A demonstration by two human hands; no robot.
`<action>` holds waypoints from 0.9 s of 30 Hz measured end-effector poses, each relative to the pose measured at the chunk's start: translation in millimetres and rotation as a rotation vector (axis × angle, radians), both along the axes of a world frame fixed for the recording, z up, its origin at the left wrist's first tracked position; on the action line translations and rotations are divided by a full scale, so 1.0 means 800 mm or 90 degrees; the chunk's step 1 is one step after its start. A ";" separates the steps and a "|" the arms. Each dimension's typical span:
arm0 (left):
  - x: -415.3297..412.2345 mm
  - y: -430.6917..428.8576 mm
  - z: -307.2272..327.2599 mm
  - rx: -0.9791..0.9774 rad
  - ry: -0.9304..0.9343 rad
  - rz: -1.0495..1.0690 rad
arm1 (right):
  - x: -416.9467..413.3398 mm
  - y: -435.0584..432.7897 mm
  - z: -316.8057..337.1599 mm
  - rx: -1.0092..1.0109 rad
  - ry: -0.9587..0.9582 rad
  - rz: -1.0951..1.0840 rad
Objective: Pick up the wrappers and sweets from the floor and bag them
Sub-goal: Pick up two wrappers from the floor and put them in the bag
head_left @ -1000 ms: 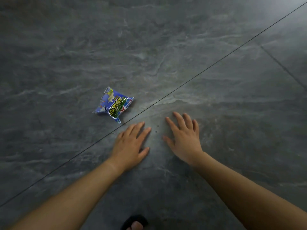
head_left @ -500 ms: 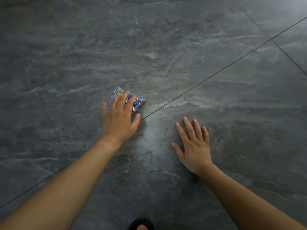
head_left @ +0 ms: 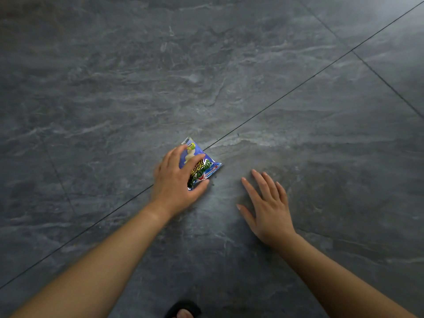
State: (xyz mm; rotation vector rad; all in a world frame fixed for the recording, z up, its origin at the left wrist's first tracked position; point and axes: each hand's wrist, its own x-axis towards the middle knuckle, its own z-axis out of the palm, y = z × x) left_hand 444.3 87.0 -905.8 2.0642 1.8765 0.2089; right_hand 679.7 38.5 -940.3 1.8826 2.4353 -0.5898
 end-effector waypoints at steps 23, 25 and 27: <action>0.120 -0.010 0.583 -0.252 -0.017 -0.076 | 0.106 -0.045 0.619 -0.102 0.147 -0.302; 0.151 -0.025 0.697 -0.223 -0.047 -0.106 | 0.125 -0.067 0.726 -0.093 0.164 -0.328; 0.185 -0.045 0.806 -0.209 -0.082 -0.129 | 0.148 -0.095 0.830 -0.072 0.166 -0.343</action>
